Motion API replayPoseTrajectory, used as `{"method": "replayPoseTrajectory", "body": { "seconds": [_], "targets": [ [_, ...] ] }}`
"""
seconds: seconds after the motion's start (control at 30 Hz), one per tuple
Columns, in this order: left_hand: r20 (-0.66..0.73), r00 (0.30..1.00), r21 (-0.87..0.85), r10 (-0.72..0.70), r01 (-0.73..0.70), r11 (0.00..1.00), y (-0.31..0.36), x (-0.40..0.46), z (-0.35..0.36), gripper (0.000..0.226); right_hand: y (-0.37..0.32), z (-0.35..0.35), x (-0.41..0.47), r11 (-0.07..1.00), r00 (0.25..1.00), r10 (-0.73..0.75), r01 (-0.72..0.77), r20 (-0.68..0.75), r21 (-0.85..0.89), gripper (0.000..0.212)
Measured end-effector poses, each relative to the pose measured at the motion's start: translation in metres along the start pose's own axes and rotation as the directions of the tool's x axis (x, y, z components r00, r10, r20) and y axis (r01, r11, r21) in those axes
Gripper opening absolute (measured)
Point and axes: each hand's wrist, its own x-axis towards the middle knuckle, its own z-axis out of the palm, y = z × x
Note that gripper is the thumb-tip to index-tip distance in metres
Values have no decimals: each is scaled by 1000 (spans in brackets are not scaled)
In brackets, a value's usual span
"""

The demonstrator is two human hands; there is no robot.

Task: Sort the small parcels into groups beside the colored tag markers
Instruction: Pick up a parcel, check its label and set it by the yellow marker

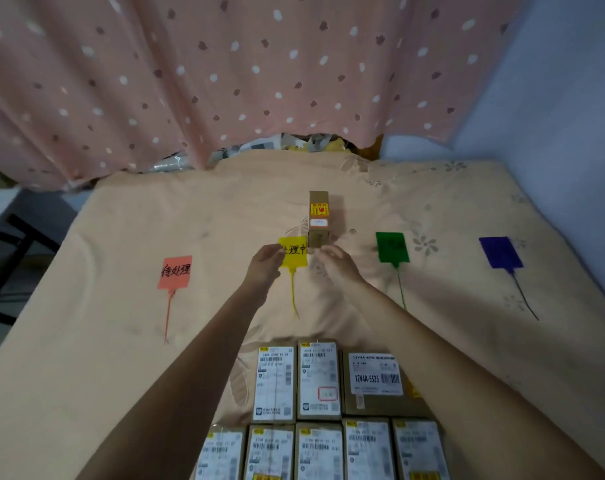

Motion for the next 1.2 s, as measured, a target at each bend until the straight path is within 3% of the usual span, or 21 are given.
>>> {"method": "replayPoseTrajectory", "body": {
  "seconds": [0.13, 0.27, 0.47, 0.57, 0.67, 0.77, 0.83, 0.9, 1.03, 1.2],
  "targets": [
    [-14, 999, 69, -45, 45, 997, -32, -38, -28, 26, 20, 23, -44, 993, 997, 52, -46, 52, -108, 38],
    [16, 991, 148, -130, 126, 981, -74, -75, -56, 32, 47, 46, -82, 975, 991, 123, -111, 54, -191, 34],
    [72, 974, 276, -216, 189, 943, -129, -121, -87, 21, 94, 84, -126, 915, 971, 226, -187, 72, -357, 43],
    [87, 962, 300, -259, 222, 928, -149, -128, -91, 10, 110, 100, -140, 872, 977, 213, -190, 1, -451, 38],
    [89, 947, 319, -308, 266, 910, -162, -133, -93, 15, 120, 111, -143, 859, 978, 208, -196, -28, -474, 13],
    [114, 939, 306, -324, 277, 911, -170, -133, -94, 11, 122, 120, -142, 841, 977, 208, -201, -42, -503, 10],
    [120, 934, 307, -337, 288, 907, -173, -130, -93, 17, 124, 124, -138, 841, 979, 197, -192, -45, -506, 37],
    [119, 927, 285, -356, 312, 906, -180, -126, -95, 20, 122, 128, -138, 843, 979, 196, -194, -50, -501, 48],
    [83, 930, 240, -358, 330, 913, -178, -121, -97, 21, 122, 128, -134, 863, 985, 170, -156, -15, -480, 46],
    [49, 877, 194, -478, 461, 866, -164, -125, -96, 11, 131, 126, -133, 877, 993, 121, -100, 14, -469, 43]
  ]
}}
